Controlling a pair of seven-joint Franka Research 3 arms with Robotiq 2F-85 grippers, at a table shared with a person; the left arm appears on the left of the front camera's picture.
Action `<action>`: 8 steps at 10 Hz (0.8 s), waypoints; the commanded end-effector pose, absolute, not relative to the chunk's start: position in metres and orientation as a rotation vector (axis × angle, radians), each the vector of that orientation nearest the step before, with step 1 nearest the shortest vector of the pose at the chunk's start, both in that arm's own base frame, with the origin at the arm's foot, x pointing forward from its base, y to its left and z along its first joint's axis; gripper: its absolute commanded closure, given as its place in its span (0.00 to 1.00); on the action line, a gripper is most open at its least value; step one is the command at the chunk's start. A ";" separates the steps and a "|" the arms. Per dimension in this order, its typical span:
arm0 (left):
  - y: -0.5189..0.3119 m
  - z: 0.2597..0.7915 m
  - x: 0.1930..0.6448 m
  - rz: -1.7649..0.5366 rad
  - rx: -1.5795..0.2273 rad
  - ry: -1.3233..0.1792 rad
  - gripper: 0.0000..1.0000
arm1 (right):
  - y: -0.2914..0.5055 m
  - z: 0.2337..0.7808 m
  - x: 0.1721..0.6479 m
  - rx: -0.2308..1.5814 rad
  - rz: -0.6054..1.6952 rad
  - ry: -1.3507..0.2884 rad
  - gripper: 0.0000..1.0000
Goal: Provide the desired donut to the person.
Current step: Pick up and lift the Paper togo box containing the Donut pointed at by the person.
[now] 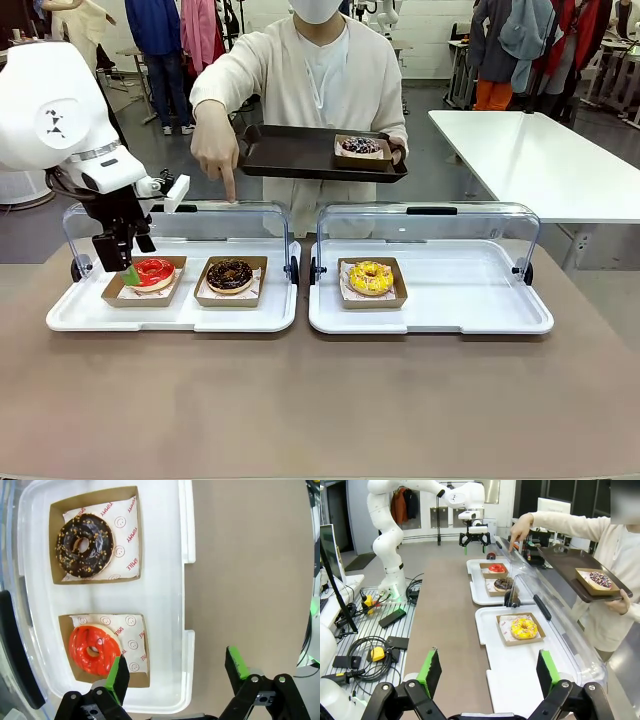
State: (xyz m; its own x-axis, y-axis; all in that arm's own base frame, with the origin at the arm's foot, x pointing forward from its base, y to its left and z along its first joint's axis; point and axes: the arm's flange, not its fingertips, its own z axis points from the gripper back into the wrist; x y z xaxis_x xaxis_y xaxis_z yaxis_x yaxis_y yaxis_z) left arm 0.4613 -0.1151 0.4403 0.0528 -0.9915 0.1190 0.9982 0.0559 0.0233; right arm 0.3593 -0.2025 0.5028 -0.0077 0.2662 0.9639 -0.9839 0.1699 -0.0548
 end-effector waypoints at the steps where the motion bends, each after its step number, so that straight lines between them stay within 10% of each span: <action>1: -0.125 0.441 0.459 -1.532 -0.056 -0.116 0.00 | -0.203 0.503 0.358 0.883 1.216 -1.107 0.00; 8: -0.125 0.440 0.459 -1.535 -0.073 -0.114 0.00 | -0.203 0.503 0.358 0.883 1.216 -1.107 0.00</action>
State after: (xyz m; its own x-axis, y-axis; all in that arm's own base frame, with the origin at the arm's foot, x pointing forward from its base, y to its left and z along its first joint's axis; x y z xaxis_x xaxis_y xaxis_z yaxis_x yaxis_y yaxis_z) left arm 0.4590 -0.1244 0.4404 0.0331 -0.9923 0.1196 0.9991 0.0362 0.0239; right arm 0.3593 -0.2025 0.5028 -0.0077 0.2661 0.9639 -0.9839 0.1699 -0.0548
